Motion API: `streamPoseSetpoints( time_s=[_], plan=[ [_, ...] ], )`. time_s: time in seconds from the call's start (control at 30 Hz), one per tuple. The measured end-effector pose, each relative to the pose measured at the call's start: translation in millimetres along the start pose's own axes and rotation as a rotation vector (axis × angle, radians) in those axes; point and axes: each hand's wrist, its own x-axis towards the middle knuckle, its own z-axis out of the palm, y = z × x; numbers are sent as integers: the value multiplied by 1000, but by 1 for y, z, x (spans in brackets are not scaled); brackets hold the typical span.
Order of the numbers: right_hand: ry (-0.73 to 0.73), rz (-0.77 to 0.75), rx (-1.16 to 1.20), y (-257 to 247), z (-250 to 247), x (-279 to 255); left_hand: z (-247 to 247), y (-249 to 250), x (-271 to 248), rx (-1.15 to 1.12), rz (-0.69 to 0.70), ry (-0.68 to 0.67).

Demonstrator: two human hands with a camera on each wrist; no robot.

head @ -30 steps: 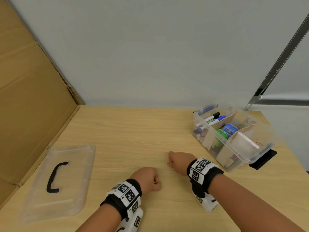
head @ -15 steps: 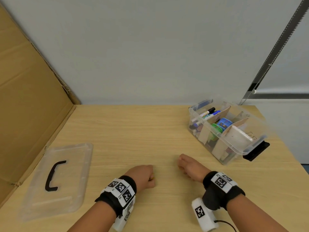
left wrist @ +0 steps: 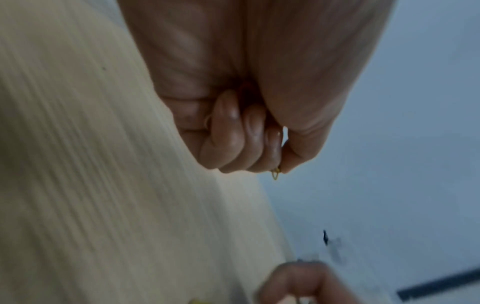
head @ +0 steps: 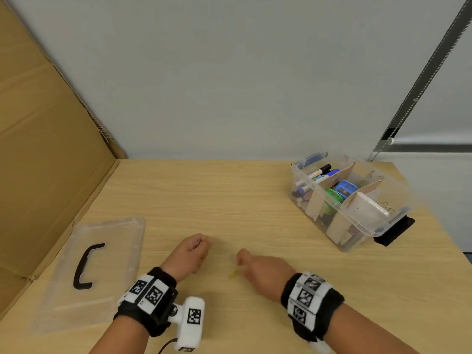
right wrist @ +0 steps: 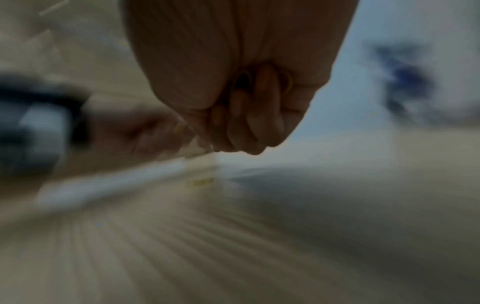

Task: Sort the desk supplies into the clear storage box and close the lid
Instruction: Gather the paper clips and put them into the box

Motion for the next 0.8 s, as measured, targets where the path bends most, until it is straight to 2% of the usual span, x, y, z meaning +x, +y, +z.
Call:
streamPoseSetpoints(
  time_s=[0.07,0.17,0.3,0.5,0.63,0.8],
  plan=[
    [-64,-59,-217,-13,4,6,-5,2,-3,-153,-31,39],
    [-104,-58,-331,-20,7,19,-10,1,-7,-228,-42,76],
    [-147,20,-356,-20,7,23,-10,1,-11,-261,-43,91],
    [-47,116,-267,12,7,2,5,8,-7,-243,-38,83],
    [119,176,-165,40,-18,-27,23,15,1,-229,-43,74],
    [493,231,-108,61,-74,-73,48,26,9,-225,-41,68]
  ],
)
